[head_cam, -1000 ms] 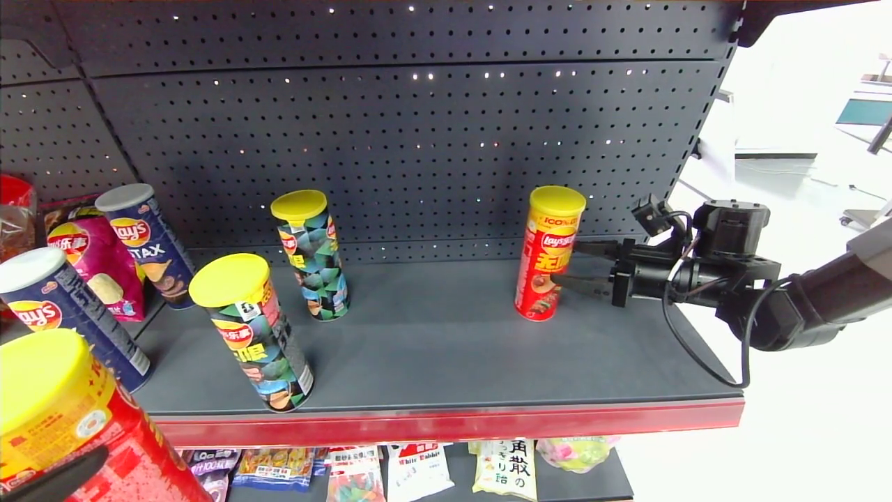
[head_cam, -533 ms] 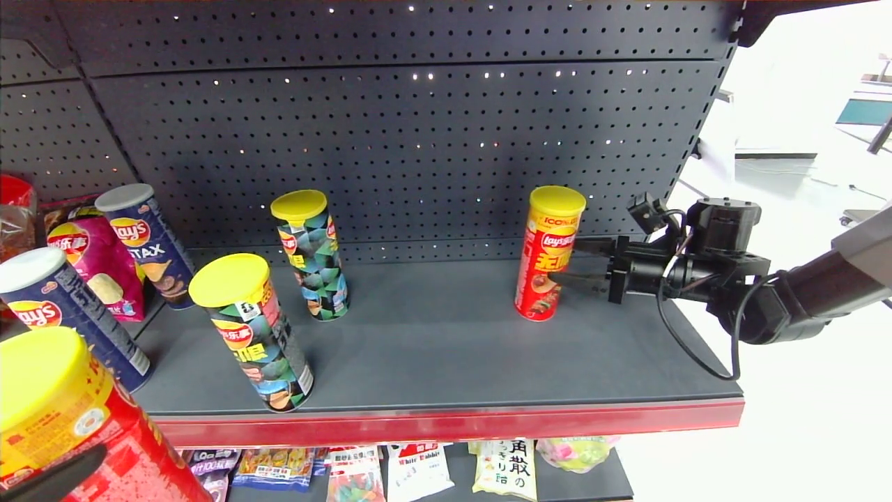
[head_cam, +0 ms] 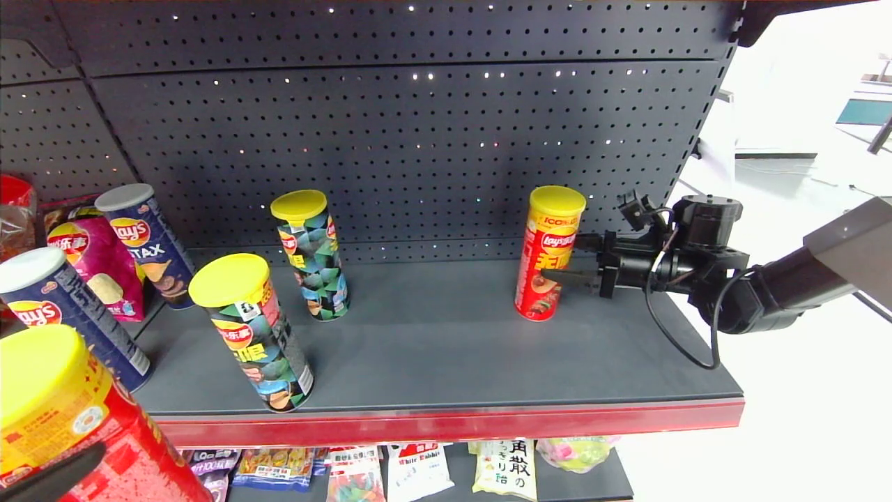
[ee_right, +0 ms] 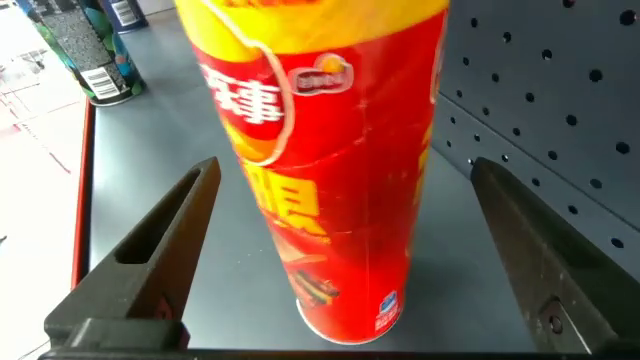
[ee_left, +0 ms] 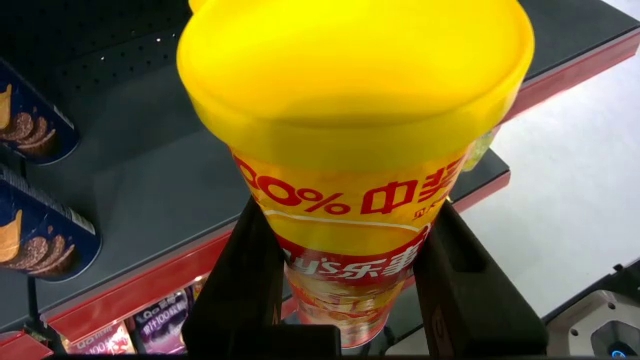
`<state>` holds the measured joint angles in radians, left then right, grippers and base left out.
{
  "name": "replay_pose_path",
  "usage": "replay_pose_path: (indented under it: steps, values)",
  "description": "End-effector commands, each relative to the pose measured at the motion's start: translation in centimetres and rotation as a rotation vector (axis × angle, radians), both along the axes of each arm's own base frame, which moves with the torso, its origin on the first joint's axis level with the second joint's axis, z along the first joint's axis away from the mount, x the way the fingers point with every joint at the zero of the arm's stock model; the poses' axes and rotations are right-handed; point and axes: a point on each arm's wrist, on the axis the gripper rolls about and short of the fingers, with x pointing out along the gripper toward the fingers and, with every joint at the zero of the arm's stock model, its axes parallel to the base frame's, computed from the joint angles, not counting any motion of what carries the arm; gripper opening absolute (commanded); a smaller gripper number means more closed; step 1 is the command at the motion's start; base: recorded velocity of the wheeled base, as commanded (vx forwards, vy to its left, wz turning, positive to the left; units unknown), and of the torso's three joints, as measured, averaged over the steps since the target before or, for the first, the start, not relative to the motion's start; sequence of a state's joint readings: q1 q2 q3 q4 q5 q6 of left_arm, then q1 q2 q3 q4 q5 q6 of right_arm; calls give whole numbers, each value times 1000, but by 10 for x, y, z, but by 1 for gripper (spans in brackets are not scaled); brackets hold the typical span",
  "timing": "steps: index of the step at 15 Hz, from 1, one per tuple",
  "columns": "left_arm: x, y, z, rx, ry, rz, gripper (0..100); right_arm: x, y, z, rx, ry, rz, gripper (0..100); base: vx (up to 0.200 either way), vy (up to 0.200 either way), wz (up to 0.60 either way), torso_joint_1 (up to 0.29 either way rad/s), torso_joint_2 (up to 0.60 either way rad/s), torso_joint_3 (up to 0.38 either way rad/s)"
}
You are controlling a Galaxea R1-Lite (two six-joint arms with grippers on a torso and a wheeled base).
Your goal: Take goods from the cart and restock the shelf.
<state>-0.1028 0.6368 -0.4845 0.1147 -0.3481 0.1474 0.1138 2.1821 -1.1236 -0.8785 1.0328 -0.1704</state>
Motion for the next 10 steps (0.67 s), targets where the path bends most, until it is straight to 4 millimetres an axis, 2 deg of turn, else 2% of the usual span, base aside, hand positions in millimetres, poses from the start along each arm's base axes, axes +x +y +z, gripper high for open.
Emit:
replay_pose_path:
  steps: [1,10]
  values:
    - [0,0,0,0,0,0,0,6,3,-7,2,7,17,100,0,0,0,0,0,0]
    - [0,0,0,0,-2,0,0,17,10,-5,11,-24,55,100,0,0,0,0,0,0]
